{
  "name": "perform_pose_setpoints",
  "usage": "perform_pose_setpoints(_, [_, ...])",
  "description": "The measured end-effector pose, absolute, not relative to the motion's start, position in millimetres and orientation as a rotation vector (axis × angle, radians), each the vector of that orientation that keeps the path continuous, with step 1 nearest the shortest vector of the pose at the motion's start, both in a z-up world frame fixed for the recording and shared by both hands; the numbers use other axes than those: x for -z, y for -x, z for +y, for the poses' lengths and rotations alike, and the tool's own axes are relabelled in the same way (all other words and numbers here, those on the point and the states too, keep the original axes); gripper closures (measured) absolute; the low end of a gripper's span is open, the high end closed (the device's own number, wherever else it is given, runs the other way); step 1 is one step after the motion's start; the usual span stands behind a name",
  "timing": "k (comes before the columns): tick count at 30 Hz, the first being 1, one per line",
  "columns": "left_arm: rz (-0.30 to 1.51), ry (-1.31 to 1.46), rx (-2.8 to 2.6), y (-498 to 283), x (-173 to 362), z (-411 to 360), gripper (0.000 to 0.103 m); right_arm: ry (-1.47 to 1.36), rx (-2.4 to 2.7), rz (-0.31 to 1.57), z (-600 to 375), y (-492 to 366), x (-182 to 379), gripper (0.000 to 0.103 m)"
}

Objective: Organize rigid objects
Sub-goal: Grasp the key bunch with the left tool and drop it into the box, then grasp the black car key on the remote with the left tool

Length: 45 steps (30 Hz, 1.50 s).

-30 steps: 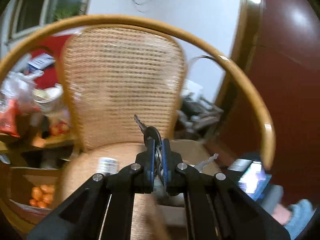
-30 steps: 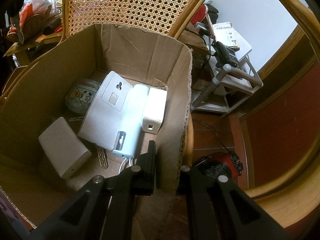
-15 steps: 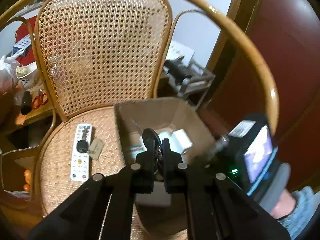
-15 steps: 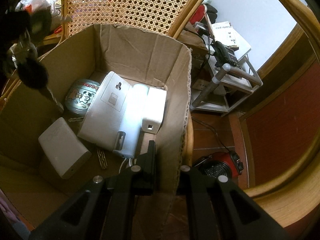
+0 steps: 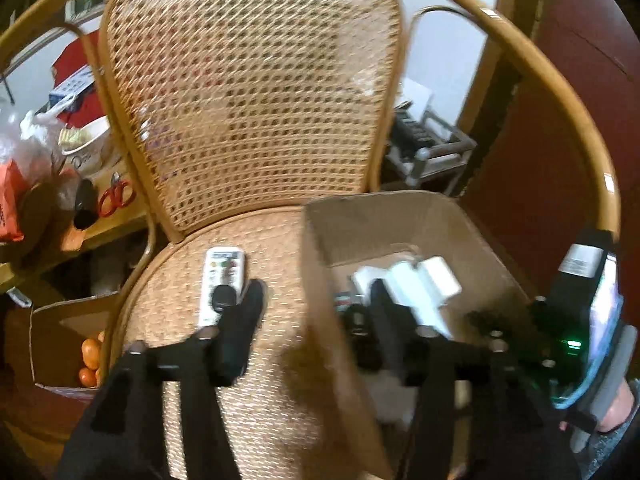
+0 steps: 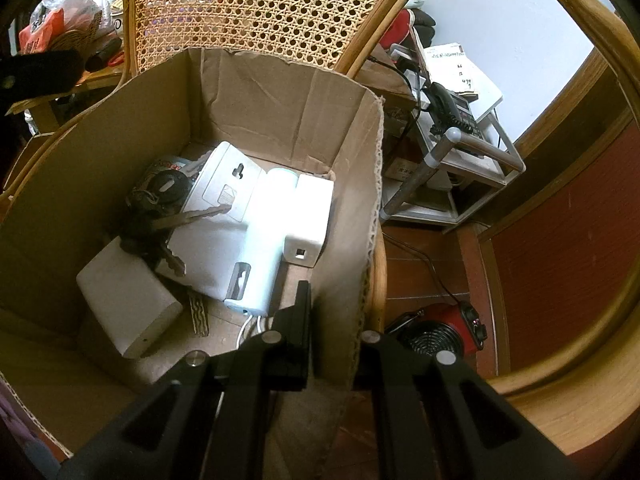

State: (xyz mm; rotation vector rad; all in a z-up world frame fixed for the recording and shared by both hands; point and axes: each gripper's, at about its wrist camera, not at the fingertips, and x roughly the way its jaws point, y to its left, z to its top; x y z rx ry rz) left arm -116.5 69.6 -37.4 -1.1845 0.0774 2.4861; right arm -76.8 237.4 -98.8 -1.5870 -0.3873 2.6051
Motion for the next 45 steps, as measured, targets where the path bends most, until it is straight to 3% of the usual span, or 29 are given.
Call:
perform_pose_setpoints(2, [0.105,1.189,-2.522,127,43,62,0.034,1.587,-2.605,-0.387,238,76,99,0.093])
perform_pose_setpoints(4, [0.148,1.191,-2.514,136,51,59,0.016,1.587,-2.605,-0.388,238,77,99,0.093])
perform_pose_setpoints(6, [0.196,1.194,-2.515,142,61,57,0.009,1.587,-2.605,-0.388,238,76,99,0.093])
perform_pose_setpoints(11, [0.264,1.307,-2.519,166,90,51,0.009,1.587,-2.605,-0.386,238,76,99,0.093])
perform_pose_setpoints(14, [0.129,1.344,-2.505,179,98,42,0.007,1.589,-2.612,-0.398,237,77,99,0.093])
perform_pose_setpoints(20, [-0.079,1.477,-2.508,201,114,22,0.024,1.588,-2.614,-0.396,236,77,98,0.093])
perform_pose_setpoints(22, [-0.106,1.519,-2.512,205,120,17,0.044,1.589,-2.614,-0.397,235,77,98,0.093])
perform_pose_setpoints(25, [-0.153,1.560,-2.472,208,128,12,0.055,1.589,-2.613,-0.400,235,77,98,0.093])
perform_pose_setpoints(33, [-0.206,1.596,-2.423,205,131,17,0.056,1.589,-2.612,-0.401,234,77,99,0.093])
perform_pose_setpoints(36, [-0.125,1.638,-2.426,202,135,26,0.061,1.590,-2.612,-0.401,233,77,99,0.093])
perform_pose_setpoints(40, [-0.060,1.652,-2.479,198,135,29,0.080,1.589,-2.612,-0.401,233,77,99,0.093])
perform_pose_setpoints(45, [-0.093,1.660,-2.467,195,136,27,0.080,1.590,-2.613,-0.402,233,77,99,0.093])
